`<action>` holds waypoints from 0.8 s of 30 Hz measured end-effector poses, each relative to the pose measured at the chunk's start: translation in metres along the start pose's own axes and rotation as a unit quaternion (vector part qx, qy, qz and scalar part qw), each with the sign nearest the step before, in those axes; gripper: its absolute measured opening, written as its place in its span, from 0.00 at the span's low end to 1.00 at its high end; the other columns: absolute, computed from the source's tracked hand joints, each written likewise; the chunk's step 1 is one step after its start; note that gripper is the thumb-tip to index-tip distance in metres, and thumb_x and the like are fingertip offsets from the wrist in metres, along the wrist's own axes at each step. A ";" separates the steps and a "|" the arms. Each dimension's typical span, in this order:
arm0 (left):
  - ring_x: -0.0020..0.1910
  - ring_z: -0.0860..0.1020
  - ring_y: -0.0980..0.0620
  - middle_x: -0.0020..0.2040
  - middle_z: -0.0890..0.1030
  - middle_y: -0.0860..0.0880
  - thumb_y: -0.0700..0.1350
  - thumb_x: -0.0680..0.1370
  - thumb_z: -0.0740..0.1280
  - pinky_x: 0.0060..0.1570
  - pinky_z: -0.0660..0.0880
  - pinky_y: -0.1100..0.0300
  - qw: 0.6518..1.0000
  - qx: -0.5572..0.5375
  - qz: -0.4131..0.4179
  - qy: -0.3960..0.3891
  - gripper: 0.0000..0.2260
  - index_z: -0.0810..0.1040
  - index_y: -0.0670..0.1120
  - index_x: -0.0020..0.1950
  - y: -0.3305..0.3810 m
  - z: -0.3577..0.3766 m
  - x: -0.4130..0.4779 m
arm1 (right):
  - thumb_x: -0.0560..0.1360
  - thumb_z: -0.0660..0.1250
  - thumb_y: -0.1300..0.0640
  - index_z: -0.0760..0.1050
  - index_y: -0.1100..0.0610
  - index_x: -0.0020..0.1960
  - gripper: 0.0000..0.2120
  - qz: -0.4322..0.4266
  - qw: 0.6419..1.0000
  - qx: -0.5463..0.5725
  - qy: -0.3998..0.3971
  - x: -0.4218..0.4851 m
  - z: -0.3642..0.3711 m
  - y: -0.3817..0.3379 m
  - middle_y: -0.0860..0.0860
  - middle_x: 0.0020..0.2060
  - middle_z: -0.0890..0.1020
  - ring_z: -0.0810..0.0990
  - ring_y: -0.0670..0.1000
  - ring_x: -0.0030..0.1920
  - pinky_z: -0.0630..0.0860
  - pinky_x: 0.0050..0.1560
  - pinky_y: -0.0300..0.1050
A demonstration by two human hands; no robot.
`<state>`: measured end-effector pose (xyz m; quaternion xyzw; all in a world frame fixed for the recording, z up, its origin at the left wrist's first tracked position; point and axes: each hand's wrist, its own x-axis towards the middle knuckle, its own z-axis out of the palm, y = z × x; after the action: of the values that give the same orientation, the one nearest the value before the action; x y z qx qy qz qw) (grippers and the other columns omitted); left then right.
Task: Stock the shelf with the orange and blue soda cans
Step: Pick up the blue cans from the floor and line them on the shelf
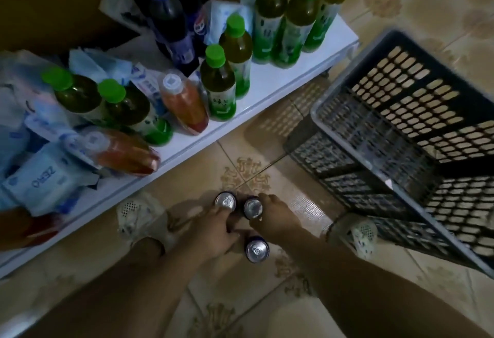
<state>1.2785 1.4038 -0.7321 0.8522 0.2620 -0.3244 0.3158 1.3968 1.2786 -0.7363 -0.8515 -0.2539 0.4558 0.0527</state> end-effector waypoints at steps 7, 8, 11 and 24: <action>0.65 0.69 0.46 0.68 0.71 0.47 0.56 0.71 0.67 0.60 0.70 0.53 1.000 -0.028 0.011 -0.009 0.28 0.69 0.49 0.70 -0.022 0.013 0.025 | 0.72 0.70 0.47 0.50 0.51 0.76 0.41 0.034 0.997 -0.066 -0.034 0.049 0.039 0.001 0.56 0.72 0.62 0.68 0.59 0.67 0.72 0.61 0.55; 0.65 0.70 0.47 0.67 0.71 0.47 0.57 0.71 0.66 0.60 0.70 0.54 1.000 -0.026 0.014 -0.007 0.27 0.69 0.49 0.69 -0.024 0.012 0.025 | 0.73 0.70 0.46 0.51 0.52 0.75 0.39 0.031 0.996 -0.082 -0.025 0.052 0.040 -0.001 0.56 0.70 0.64 0.70 0.59 0.65 0.73 0.59 0.53; 0.66 0.68 0.46 0.68 0.70 0.47 0.55 0.74 0.67 0.62 0.69 0.53 0.999 -0.032 0.014 -0.014 0.26 0.68 0.48 0.69 -0.020 0.001 0.018 | 0.74 0.67 0.47 0.54 0.54 0.74 0.35 0.022 0.997 -0.076 -0.005 0.043 0.032 -0.011 0.57 0.66 0.69 0.74 0.60 0.61 0.73 0.54 0.51; 0.62 0.74 0.52 0.65 0.73 0.54 0.50 0.67 0.75 0.60 0.74 0.54 0.978 -0.147 0.108 0.097 0.33 0.66 0.55 0.69 0.052 -0.105 -0.127 | 0.65 0.59 0.34 0.59 0.48 0.74 0.40 -0.129 0.966 0.056 0.215 -0.173 -0.094 -0.080 0.53 0.61 0.77 0.75 0.56 0.59 0.72 0.56 0.47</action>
<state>1.2702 1.4130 -0.5595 0.8472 0.2423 -0.1623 0.4441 1.3628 1.2784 -0.5267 -0.8854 -0.3179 0.2645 0.2123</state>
